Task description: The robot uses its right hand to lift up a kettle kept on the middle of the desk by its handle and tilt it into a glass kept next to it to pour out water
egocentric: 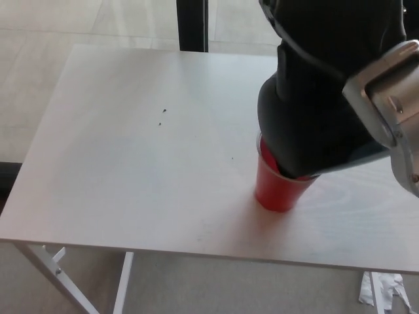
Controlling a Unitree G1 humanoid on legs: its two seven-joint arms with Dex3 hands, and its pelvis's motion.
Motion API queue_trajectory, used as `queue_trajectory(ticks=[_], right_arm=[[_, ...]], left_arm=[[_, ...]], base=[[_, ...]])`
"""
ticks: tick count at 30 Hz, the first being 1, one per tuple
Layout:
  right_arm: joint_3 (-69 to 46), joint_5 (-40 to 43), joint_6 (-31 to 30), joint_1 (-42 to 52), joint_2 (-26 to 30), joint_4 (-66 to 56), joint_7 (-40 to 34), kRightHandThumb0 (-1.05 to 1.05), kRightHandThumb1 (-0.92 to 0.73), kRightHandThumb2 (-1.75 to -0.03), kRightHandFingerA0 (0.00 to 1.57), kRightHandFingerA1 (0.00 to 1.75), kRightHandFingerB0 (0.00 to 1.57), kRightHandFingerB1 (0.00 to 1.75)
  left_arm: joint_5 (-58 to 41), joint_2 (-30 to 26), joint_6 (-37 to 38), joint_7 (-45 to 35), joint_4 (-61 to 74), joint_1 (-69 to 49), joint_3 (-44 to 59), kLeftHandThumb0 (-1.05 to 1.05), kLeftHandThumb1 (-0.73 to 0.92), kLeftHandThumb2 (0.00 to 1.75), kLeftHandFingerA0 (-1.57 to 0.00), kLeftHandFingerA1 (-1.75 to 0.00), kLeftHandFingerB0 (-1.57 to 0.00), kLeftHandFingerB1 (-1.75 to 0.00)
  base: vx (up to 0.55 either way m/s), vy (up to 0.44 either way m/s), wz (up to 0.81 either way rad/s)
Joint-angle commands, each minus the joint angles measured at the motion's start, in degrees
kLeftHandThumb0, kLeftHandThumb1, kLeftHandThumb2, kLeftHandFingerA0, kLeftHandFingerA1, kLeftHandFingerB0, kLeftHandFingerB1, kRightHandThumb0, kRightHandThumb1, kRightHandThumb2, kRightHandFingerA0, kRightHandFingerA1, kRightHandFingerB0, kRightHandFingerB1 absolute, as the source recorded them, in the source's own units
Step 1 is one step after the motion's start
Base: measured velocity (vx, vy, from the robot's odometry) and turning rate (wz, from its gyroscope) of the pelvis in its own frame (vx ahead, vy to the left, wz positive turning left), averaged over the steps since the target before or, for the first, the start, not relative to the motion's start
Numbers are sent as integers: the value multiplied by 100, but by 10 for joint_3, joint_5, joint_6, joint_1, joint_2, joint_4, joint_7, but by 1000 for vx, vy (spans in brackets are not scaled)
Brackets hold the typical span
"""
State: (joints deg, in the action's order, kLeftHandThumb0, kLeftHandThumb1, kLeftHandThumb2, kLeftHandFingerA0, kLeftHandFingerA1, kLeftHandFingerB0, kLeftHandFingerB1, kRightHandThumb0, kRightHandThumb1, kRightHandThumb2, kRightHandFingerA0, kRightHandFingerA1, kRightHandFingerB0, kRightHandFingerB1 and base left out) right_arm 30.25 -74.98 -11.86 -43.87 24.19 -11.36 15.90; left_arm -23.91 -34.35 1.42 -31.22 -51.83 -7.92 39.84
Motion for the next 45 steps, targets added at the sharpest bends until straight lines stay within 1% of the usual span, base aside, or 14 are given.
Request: queue_trajectory(ticks=[1,2,8,19,25,27,30,33,34,36,37,40,41,45], right_arm=[[13,-10,23,9,-8,11,51,-34,-54,-93,122,165,87,131],[18,-20,23,12,-11,11,39,-37,-56,-94,105,175,90,148],[53,-51,41,37,-32,-8,-9,-39,-54,-117,111,175,85,167],[24,-34,41,38,-59,-23,1,-36,-52,-116,112,175,87,163],[-16,-15,54,30,-39,-4,4,-32,-53,-97,124,165,88,129],[-31,-5,56,28,-34,2,4,-31,-55,-91,102,175,87,143],[-66,19,64,27,-30,22,-49,-32,-57,-93,104,175,82,159],[-99,19,43,18,-21,33,-23,-33,-63,-89,96,175,80,124],[-110,22,38,17,-22,41,-35,-29,-58,-92,118,170,80,130],[-117,22,41,17,-25,46,-42,-29,-58,-92,118,170,80,130],[-141,48,28,18,-30,50,-30,-31,-55,-83,96,175,78,148],[-178,63,2,17,-36,65,-21,-31,-55,-85,93,175,81,135],[-194,74,-13,16,-39,65,-3,-49,-53,-96,120,139,86,112],[-231,109,-21,19,-37,68,3,-50,-45,-89,122,141,90,117]], left_arm=[[-5,-7,1,2,-1,-1,0,-105,78,91,-37,-57,-8,-108],[-6,-6,0,2,0,0,1,-105,60,124,-37,-57,-11,-100],[-7,-8,-7,6,-6,2,2,-105,59,126,-36,-55,-11,-101],[-6,-6,-4,9,-8,1,1,-105,60,126,-39,-55,-12,-99],[-8,-1,-6,9,-10,-2,2,-105,60,126,-39,-56,-13,-101],[-9,1,-5,8,-11,-2,2,-105,59,125,-38,-58,-12,-103],[-8,2,2,3,-9,-5,0,-105,58,126,-38,-59,-12,-105],[-6,1,3,7,-9,-6,-1,-105,60,126,-37,-57,-11,-102],[-6,0,1,8,-12,-4,0,-105,60,126,-38,-57,-11,-101],[-6,0,1,8,-14,-4,0,-105,60,126,-38,-57,-11,-101],[-8,-2,0,4,-19,-3,1,-105,59,126,-36,-57,-11,-102],[-9,-5,-3,5,-20,-4,3,-105,59,126,-37,-57,-12,-102],[-7,-5,4,5,-24,-3,2,-105,59,128,-40,-57,-12,-103],[-9,-4,3,5,-25,-4,4,-105,60,127,-38,-58,-13,-103]], base=[[0,0,0],[0,0,0],[0,0,0],[0,0,0],[0,0,0],[0,0,0],[0,0,0],[0,0,0],[0,0,0],[0,0,0],[0,0,0],[0,0,0],[0,0,0],[0,0,0]])
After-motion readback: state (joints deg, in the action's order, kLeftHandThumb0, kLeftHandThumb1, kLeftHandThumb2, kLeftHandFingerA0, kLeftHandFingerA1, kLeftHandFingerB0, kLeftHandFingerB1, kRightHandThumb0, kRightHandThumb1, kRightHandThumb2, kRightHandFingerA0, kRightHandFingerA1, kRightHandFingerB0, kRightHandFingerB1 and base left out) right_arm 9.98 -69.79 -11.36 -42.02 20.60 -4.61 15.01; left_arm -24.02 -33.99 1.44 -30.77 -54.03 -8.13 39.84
